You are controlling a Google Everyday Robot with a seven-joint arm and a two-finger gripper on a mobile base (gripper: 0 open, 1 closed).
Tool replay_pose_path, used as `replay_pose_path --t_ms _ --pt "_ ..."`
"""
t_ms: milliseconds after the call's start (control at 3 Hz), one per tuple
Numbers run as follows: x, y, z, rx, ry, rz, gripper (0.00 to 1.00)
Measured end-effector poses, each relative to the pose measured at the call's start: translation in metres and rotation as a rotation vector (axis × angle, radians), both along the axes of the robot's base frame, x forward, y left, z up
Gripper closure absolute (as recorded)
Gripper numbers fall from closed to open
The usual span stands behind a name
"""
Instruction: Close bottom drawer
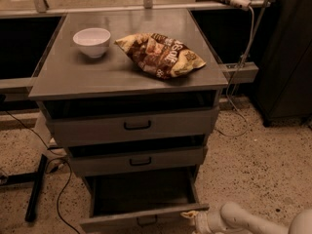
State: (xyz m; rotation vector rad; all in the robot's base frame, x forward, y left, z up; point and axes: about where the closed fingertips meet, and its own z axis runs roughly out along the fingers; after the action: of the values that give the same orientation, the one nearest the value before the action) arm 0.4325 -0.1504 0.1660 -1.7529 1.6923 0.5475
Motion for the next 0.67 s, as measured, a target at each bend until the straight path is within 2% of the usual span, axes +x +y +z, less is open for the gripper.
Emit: replay_pose_path --t_ms 333,667 --pt "-0.001 0.000 0.000 0.000 0.000 0.000 0.00" --pt "0.042 0.016 0.016 -0.012 -0.063 0.024 0.18"
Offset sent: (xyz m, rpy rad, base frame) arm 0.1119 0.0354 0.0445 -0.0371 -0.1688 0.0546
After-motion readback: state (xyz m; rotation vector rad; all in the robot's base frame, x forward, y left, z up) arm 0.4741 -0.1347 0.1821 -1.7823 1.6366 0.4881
